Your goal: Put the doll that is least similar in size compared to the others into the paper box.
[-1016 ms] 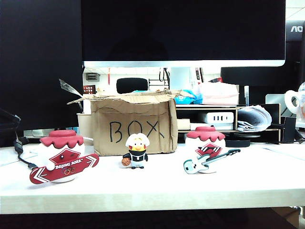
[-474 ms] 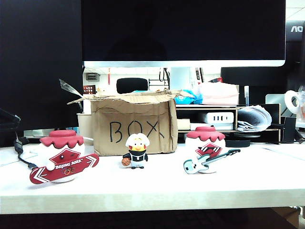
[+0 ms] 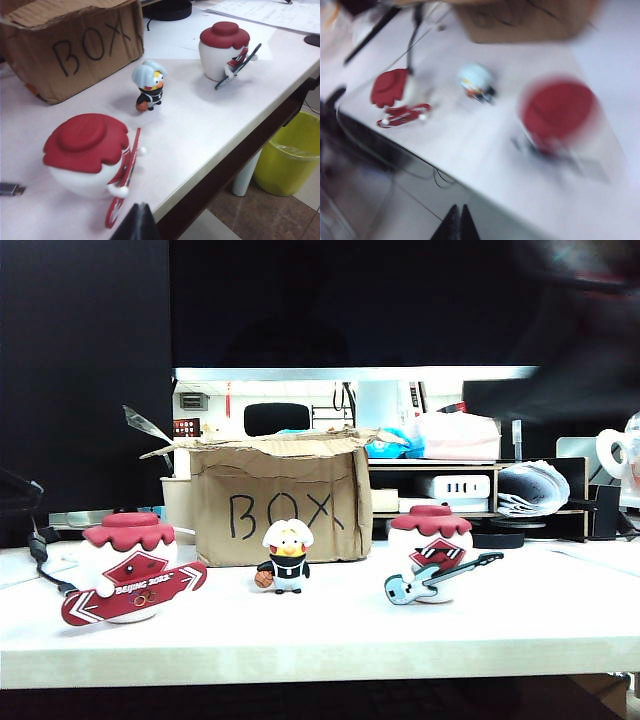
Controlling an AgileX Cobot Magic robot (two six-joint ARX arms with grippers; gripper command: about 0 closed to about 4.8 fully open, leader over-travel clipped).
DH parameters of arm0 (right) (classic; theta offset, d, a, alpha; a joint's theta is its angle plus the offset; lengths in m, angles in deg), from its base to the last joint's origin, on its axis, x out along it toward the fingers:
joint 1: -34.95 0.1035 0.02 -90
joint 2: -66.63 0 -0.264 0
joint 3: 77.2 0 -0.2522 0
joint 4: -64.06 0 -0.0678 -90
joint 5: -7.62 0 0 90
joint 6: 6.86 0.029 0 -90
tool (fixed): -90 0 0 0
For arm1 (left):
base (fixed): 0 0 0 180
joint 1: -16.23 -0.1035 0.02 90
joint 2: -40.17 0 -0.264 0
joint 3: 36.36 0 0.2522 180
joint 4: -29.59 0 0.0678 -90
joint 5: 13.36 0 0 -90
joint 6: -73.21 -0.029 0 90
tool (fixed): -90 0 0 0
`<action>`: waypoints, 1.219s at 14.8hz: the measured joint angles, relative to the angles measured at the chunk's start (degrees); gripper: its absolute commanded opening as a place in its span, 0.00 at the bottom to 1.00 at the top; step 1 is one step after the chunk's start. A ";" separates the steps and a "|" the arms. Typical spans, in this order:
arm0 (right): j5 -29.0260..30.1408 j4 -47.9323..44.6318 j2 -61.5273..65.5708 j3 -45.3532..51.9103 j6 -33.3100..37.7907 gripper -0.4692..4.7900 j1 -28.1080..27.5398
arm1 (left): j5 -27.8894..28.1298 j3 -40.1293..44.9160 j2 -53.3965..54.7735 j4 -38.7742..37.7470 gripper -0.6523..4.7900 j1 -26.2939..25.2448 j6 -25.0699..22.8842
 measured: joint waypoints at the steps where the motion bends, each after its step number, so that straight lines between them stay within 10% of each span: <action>1: 0.09 -0.42 9.55 -5.97 -3.91 0.08 2.29 | 0.04 0.00 0.00 0.00 0.11 0.00 0.00; 4: 0.11 -0.22 30.91 -19.67 -9.49 0.16 6.60 | 0.04 0.00 0.00 0.00 0.11 0.00 0.02; 8: -2.05 1.07 50.56 -36.15 -10.43 1.00 10.45 | 0.02 0.00 0.00 -0.09 0.11 0.00 0.02; 18: -13.97 1.99 59.65 -42.14 -11.76 1.00 12.24 | -0.13 0.00 0.04 -0.15 0.11 -0.02 0.02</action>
